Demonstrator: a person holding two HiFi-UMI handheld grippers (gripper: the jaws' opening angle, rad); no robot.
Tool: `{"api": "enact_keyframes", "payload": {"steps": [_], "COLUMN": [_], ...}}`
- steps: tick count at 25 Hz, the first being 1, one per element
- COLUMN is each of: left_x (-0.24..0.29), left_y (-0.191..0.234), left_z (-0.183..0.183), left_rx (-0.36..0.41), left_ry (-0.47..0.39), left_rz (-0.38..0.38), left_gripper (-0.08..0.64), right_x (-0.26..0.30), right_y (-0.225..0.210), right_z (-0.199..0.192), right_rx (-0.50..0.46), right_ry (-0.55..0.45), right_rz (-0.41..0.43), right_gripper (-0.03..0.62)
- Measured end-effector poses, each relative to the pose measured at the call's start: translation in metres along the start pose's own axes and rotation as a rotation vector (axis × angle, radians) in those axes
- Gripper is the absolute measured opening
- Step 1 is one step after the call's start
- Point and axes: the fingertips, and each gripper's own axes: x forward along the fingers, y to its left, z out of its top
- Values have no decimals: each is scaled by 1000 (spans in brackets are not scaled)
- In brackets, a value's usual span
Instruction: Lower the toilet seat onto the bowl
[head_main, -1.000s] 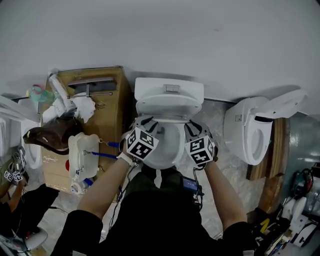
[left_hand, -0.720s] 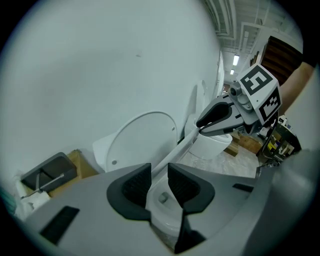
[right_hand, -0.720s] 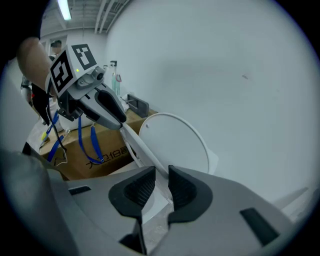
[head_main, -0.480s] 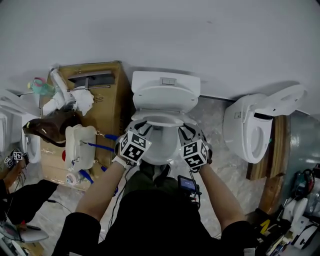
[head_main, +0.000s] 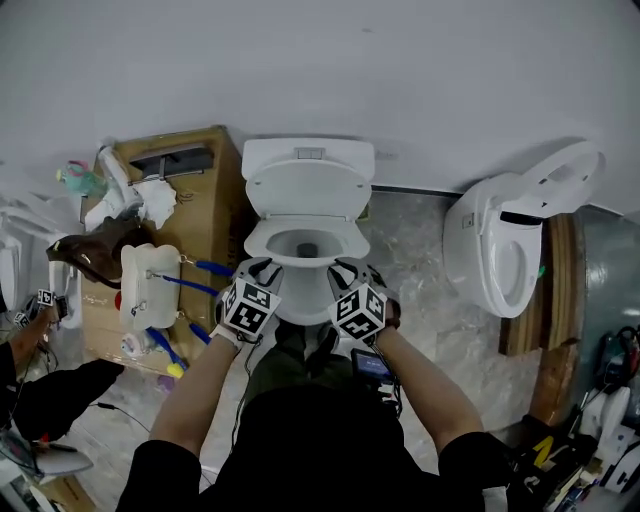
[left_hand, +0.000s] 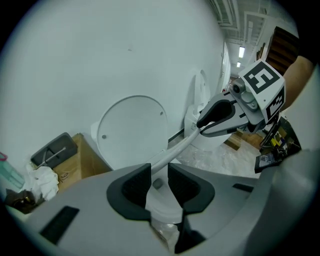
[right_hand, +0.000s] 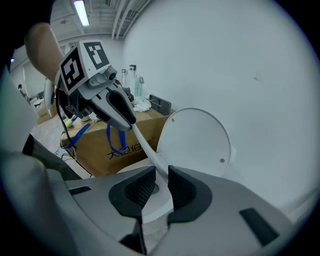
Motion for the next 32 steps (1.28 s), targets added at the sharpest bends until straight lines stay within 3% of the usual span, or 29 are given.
{"api": "enact_keyframes", "payload": {"steps": [12, 17, 22, 25, 30, 32], "left_x": [1, 1, -1, -4, 1, 8], "left_y": [-26, -37, -43, -48, -46, -45], "left_z": [-35, -51, -68, -77, -115, -136], "left_rx": [25, 25, -69, -204, -735, -816], "left_ry": [51, 69, 60, 37, -15, 8], "left_rz": [105, 82, 31, -22, -133, -132], "left_gripper": [110, 112, 113, 112, 112, 112], "right_x": [-5, -7, -6, -5, 4, 9], "right_y": [33, 49, 62, 66, 51, 48], "right_z": [-28, -38, -46, -47, -47, -57], "right_rx": [-90, -91, -79, -81, 39, 107], "right_ry": [-44, -39, -35, -44, -58, -44], "right_rz": [70, 71, 74, 40, -38, -50], "right_gripper": [87, 83, 78, 57, 57, 57]}}
